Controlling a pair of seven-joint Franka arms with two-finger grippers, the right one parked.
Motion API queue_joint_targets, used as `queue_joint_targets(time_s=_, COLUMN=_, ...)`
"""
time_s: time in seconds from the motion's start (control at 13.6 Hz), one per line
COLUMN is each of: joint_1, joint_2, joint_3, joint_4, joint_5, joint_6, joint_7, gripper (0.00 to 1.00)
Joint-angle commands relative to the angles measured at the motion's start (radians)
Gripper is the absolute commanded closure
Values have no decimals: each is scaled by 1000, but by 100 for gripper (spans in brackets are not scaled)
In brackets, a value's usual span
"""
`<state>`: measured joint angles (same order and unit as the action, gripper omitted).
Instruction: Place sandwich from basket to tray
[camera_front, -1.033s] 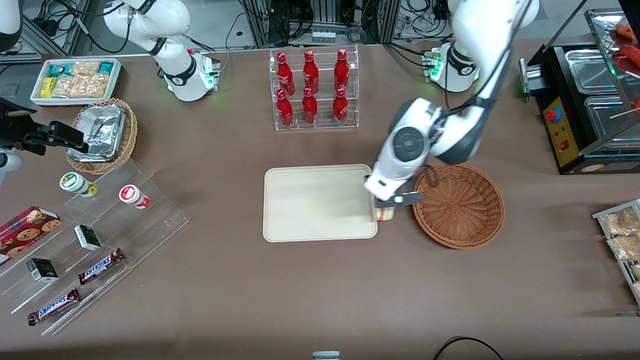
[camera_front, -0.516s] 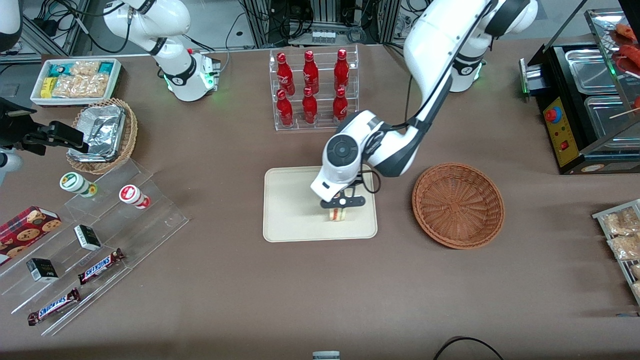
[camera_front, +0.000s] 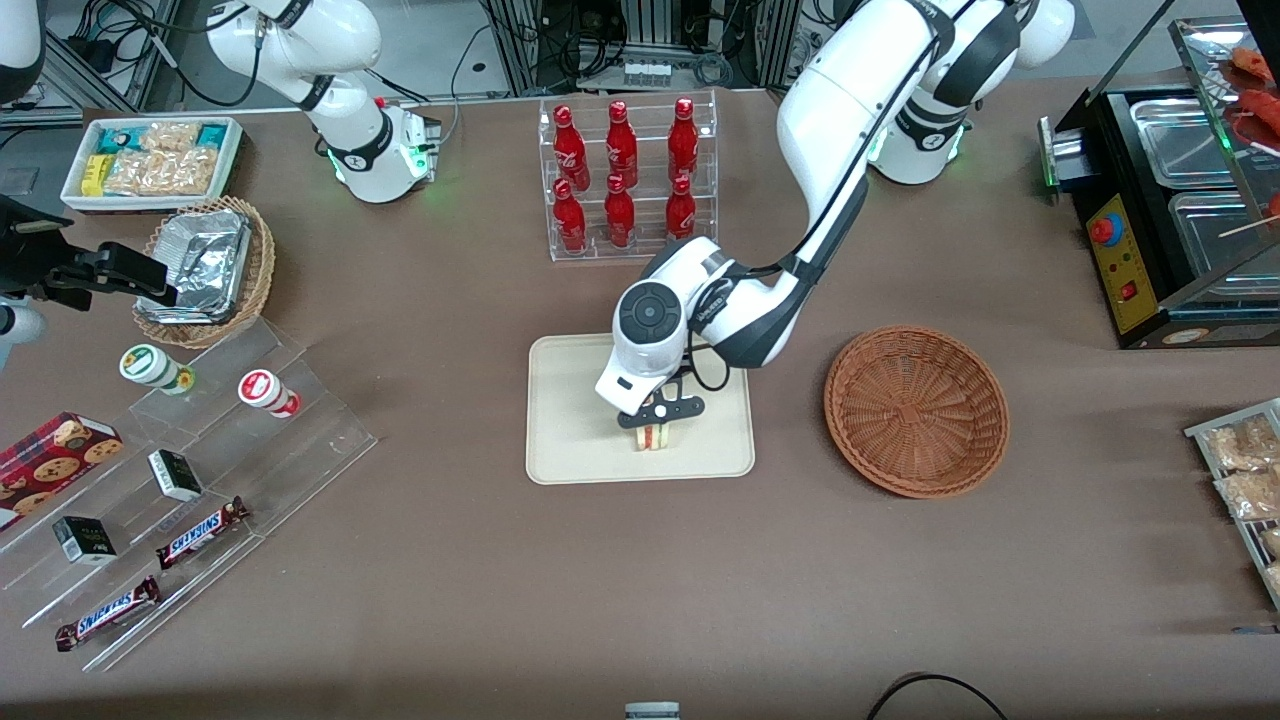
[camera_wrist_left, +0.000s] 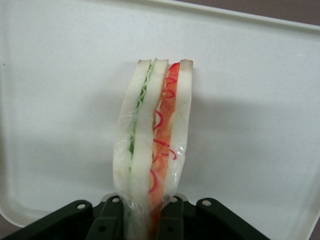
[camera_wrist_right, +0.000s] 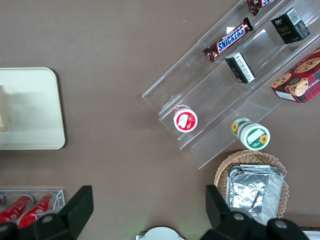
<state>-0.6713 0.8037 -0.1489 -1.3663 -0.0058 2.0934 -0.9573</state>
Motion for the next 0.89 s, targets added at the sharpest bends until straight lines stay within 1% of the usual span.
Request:
queue_joint_targets(time_s=0.0, joint_1=-19, joint_2=22, joint_3=15, joint_4=44, joint_5=23, joint_6=-18, joint_7=-24, gripper=100)
queue_joint_targets(time_s=0.07, joint_1=-19, joint_2=25, joint_3=14, joint_4=44, joint_5=23, joint_6=-16, joint_7=-21, gripper=79)
queue_joint_targets(time_s=0.15, joint_1=-19, joint_2=28, joint_3=14, joint_4=42, joint_5=23, joint_6=-15, joint_7=-14, gripper=15)
queue_joint_targets(time_s=0.22, joint_1=-19, joint_2=25, joint_3=14, joint_4=42, joint_5=23, joint_6=-18, joint_7=-14, gripper=0)
queue_joint_targets(time_s=0.37, joint_1=-17, joint_2=0, joint_3=14, joint_4=44, joint_5=23, joint_6=-36, joint_7=-24, gripper=0)
queue_joint_targets(time_s=0.66, joint_1=-14, joint_2=-122, joint_3=15, joint_4=47, joint_5=21, joint_6=-179, joint_7=-24, gripper=0)
queue_joint_targets(time_s=0.81, joint_1=-8, joint_2=-172, joint_3=18, joint_4=45, joint_5=20, joint_6=-193, joint_7=-26, gripper=0)
